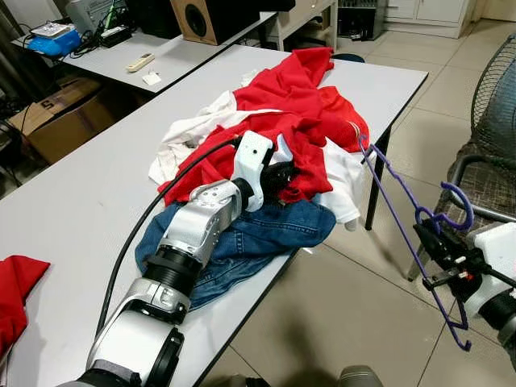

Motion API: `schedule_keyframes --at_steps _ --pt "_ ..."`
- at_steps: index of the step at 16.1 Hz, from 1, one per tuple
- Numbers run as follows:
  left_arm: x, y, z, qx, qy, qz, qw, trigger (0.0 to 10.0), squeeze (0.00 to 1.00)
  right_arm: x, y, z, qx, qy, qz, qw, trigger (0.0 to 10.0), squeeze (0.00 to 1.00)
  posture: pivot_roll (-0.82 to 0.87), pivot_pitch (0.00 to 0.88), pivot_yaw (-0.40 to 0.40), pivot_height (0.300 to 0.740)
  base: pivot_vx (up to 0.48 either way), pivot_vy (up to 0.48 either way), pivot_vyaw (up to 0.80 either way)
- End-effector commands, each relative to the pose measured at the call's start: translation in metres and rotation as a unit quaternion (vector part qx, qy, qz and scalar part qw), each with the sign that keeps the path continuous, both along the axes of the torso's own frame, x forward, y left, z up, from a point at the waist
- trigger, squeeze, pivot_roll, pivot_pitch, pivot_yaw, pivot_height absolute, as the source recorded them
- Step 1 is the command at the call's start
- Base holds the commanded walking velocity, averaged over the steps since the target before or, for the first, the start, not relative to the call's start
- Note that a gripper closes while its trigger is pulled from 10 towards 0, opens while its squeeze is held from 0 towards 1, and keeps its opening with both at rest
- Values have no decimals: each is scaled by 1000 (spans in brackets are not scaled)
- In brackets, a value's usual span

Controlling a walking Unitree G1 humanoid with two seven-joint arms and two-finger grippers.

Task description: Hang hanger

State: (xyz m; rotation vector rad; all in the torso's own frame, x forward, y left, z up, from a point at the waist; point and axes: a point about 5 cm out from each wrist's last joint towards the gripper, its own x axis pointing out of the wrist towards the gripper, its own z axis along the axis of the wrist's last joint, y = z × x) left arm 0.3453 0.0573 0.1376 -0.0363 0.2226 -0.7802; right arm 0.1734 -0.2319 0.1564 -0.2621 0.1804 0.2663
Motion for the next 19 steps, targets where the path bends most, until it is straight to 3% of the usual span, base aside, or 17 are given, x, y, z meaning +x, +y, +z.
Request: schedule_keyframes --at_steps 1,10,15,16,18,19 --pt "2 7 -1 6 -2 12 1000 0 0 1 4 1 0 0 8 1000 10000 0 -341 0 205 740 0 0 0" --pt "-4 0 3 -59 14 -11 998 0 0 3 6 0 -1 0 13 1000 10000 0 -337 0 208 740 0 0 0" --pt "3 7 20 -158 35 13 987 0 0 4 4 0 0 -5 1 1000 10000 0 -335 0 208 740 0 0 0" --pt "4 7 22 -166 37 16 985 0 0 5 4 0 0 -5 1 1000 10000 0 -335 0 208 740 0 0 0" --pt "5 5 24 -141 21 13 990 0 0 5 4 0 0 -6 0 1000 10000 0 -333 0 207 740 0 0 0" --pt "1 -2 22 -116 23 -5 993 9490 0 6 3 0 0 -7 -1 1000 10000 0 -336 0 207 740 0 0 0"
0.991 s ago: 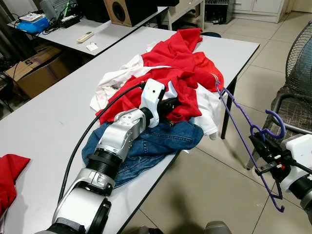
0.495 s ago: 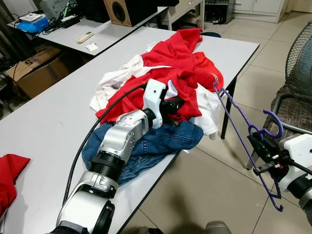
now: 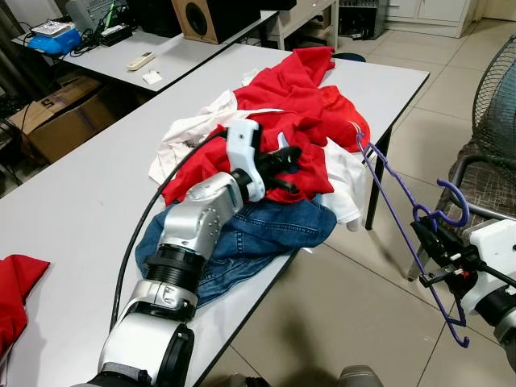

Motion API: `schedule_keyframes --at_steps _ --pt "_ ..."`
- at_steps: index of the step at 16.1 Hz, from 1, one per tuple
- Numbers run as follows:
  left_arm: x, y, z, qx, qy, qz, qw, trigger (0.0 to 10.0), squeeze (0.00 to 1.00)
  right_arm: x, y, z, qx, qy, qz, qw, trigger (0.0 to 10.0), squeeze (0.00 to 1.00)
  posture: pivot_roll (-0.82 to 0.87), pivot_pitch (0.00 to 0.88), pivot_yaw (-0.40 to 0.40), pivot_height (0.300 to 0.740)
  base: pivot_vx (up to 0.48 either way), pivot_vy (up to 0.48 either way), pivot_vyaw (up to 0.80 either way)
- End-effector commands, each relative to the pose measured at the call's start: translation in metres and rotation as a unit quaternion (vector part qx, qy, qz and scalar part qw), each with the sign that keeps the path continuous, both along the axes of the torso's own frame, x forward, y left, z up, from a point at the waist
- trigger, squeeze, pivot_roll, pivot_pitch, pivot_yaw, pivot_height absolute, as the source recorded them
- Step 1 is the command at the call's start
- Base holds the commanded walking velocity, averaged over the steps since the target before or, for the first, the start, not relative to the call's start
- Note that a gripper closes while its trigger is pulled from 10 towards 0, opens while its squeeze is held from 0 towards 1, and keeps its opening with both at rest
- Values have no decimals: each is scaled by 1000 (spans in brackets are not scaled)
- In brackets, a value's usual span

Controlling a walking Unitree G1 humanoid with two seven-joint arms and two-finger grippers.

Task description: Hang hanger

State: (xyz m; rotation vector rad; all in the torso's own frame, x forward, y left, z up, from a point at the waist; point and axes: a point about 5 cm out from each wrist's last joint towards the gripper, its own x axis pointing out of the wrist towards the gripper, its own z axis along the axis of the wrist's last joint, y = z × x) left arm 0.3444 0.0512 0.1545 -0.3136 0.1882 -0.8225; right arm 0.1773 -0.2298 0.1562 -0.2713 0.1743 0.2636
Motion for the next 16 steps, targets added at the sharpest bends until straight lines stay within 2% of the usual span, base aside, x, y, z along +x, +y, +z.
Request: schedule_keyframes --at_steps 1,2,4,6,13,16 --pt "0 2 7 2 -14 -5 1000 10000 0 2 1 1 4 -4 -1 1000 10000 0 -336 0 207 740 0 0 0" --pt "0 2 9 -5 -19 4 1000 10000 1000 2 1 1 5 -4 -1 1000 10000 0 -337 0 207 740 0 0 0" --pt "4 6 11 -20 -26 32 999 10000 1000 1 2 0 4 -3 0 1000 10000 0 -340 0 205 740 0 0 0" --pt "6 9 15 -19 -46 48 998 10000 1000 1 3 -1 1 1 3 1000 10000 0 -341 0 203 740 0 0 0" --pt "8 5 15 -1 -64 61 996 10000 1000 2 3 0 0 -1 5 1000 10000 0 -346 0 206 740 0 0 0" --pt "6 1 12 -7 -54 50 997 10000 1000 2 3 1 0 -1 3 1000 10000 0 -356 0 212 740 0 0 0"
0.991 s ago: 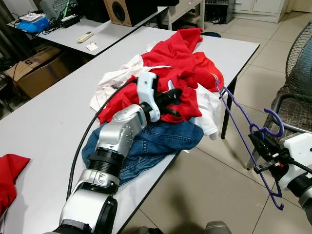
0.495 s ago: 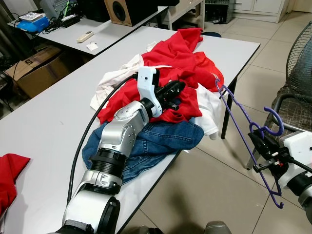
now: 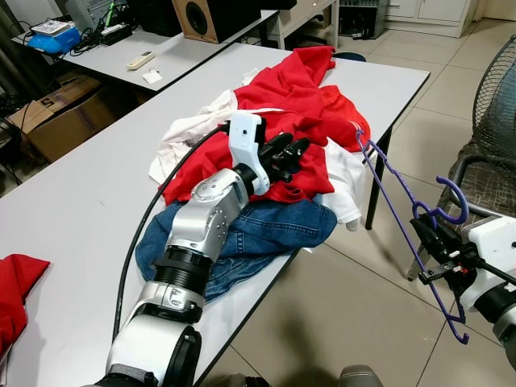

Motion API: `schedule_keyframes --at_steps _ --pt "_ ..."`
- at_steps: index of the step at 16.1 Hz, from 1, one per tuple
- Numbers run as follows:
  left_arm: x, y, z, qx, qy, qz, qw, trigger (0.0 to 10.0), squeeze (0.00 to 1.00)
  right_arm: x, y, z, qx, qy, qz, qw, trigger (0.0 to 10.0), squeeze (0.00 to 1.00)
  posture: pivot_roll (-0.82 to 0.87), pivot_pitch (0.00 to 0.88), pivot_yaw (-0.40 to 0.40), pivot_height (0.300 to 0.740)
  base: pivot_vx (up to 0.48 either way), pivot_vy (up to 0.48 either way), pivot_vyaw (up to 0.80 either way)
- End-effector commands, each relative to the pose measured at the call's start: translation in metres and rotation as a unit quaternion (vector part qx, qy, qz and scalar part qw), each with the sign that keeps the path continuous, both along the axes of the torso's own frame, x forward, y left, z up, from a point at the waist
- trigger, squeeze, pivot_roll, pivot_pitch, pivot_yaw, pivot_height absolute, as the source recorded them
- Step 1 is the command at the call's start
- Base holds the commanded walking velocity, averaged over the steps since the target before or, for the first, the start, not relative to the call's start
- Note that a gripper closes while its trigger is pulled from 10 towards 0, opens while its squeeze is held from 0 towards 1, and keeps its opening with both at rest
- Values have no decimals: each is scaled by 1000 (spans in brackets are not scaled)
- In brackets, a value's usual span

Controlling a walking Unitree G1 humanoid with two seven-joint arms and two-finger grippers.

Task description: Hang hanger

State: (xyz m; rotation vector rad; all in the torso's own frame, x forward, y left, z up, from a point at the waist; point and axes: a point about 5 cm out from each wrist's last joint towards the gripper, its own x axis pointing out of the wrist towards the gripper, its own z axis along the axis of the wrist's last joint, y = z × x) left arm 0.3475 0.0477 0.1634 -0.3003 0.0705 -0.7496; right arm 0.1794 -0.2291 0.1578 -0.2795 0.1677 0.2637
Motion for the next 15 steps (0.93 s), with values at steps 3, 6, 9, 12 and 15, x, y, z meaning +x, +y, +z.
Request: schedule_keyframes --at_steps 3,6,9,12,15 --pt "5 3 -4 30 2 17 999 10000 1000 -1 3 -1 3 2 1 1000 10000 0 -363 0 218 740 0 0 0" --pt "9 2 -15 75 20 37 996 10000 0 -1 5 -1 4 1 0 1000 10000 0 -368 0 225 740 0 0 0" --pt "9 1 -15 107 -2 34 994 10000 0 -1 5 0 5 -1 -1 1000 10000 0 -370 0 229 740 0 0 0" --pt "9 -3 -16 131 -15 25 991 10000 0 0 6 0 6 -3 -2 1000 10000 0 -367 0 230 740 0 0 0" --pt "9 -5 -17 158 -22 23 987 863 0 3 6 1 6 -7 0 1000 10000 0 -370 0 236 740 0 0 0"
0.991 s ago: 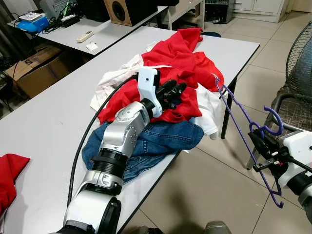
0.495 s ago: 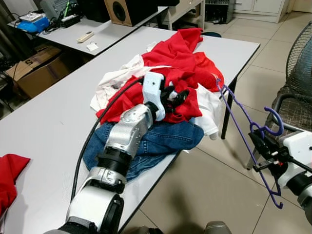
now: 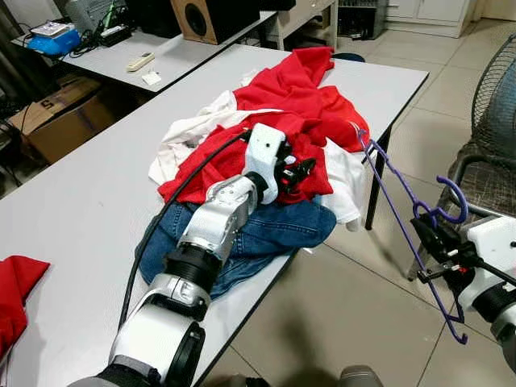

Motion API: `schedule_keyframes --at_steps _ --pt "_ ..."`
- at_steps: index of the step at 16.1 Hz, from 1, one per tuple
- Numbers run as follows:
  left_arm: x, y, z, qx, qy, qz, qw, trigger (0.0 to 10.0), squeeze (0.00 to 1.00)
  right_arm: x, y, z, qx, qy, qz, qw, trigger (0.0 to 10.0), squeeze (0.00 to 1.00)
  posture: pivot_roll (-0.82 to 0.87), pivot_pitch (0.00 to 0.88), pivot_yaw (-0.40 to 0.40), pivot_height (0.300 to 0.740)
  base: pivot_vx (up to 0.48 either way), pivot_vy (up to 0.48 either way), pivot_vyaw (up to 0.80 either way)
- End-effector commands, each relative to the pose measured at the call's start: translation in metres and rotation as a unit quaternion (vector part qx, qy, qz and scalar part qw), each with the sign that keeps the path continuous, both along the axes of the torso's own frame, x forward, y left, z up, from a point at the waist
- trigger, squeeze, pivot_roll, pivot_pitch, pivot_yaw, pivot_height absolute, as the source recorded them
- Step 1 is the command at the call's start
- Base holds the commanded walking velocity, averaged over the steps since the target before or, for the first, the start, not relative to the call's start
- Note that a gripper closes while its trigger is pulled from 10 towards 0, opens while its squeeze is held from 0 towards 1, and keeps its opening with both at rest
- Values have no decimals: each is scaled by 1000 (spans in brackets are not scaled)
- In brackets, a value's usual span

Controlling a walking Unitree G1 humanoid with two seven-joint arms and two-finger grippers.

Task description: Hang hanger

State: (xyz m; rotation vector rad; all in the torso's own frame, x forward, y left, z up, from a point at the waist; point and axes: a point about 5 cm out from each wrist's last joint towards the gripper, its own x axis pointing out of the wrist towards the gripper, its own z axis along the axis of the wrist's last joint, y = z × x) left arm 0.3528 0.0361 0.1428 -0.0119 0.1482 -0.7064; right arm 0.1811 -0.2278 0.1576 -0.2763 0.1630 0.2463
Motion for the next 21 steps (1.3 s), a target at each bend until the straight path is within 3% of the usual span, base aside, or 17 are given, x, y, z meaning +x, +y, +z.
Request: schedule_keyframes --at_steps 1,6,13,17,19,21 --pt "5 8 3 19 -11 14 1000 0 0 2 5 2 4 -5 8 1000 10000 0 -378 0 241 740 0 0 0" --pt "9 16 -1 61 -9 27 998 0 0 1 8 3 5 -11 8 1000 10000 0 -362 0 244 740 0 0 0" --pt "8 36 -7 73 -1 43 996 0 0 16 11 1 9 -14 29 999 10000 0 -307 0 214 740 0 0 0" --pt "5 34 -7 52 3 29 998 0 0 15 12 -1 12 -15 27 999 10000 0 -313 0 220 740 0 0 0" --pt "4 31 -4 9 14 27 1000 0 0 12 11 -2 13 -14 22 1000 10000 0 -320 0 222 740 0 0 0" --pt "3 32 -4 11 11 21 1000 0 0 11 10 -3 13 -14 18 1000 10000 0 -321 0 218 740 0 0 0"
